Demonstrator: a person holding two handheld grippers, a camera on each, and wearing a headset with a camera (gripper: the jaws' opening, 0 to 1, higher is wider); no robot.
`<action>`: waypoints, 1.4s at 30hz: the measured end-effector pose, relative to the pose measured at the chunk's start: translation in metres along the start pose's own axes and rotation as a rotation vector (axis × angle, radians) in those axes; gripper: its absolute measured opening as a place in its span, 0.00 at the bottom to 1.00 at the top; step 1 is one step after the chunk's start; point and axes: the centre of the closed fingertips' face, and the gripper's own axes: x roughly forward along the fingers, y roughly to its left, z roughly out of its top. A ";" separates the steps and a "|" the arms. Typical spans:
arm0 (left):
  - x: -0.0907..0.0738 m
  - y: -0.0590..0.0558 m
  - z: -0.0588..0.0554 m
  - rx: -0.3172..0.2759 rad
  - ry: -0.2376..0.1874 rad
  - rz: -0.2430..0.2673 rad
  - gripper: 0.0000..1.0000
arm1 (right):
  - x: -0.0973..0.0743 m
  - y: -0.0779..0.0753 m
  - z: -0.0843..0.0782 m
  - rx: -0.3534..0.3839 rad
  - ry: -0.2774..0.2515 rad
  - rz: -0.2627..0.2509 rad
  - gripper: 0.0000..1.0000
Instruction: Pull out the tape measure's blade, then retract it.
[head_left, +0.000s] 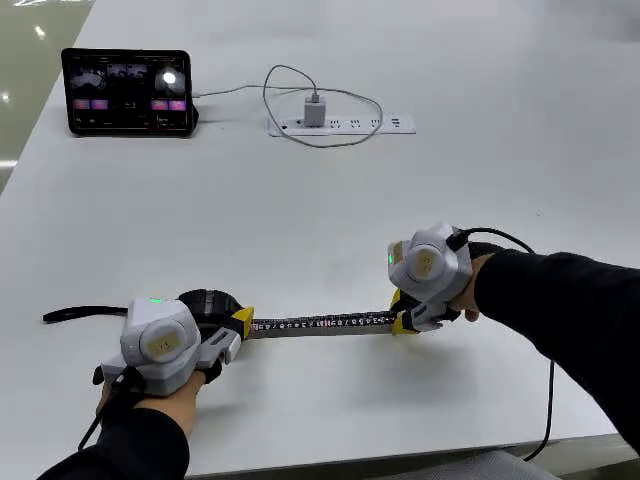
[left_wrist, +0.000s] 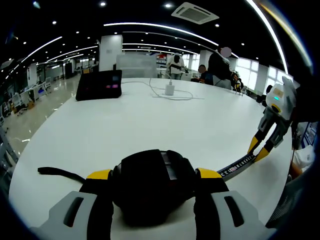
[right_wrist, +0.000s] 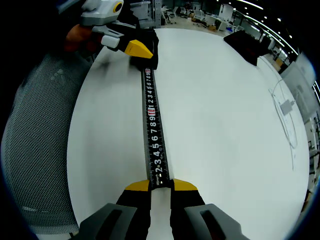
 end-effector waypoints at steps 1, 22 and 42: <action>0.000 0.000 0.000 0.000 0.000 0.000 0.61 | 0.000 0.000 0.001 -0.001 0.004 0.002 0.10; 0.000 0.000 -0.001 0.000 0.008 -0.003 0.61 | 0.002 0.001 0.007 0.000 0.027 0.003 0.10; 0.002 -0.001 -0.001 0.000 0.013 -0.004 0.61 | 0.005 0.001 0.014 0.003 0.030 0.001 0.10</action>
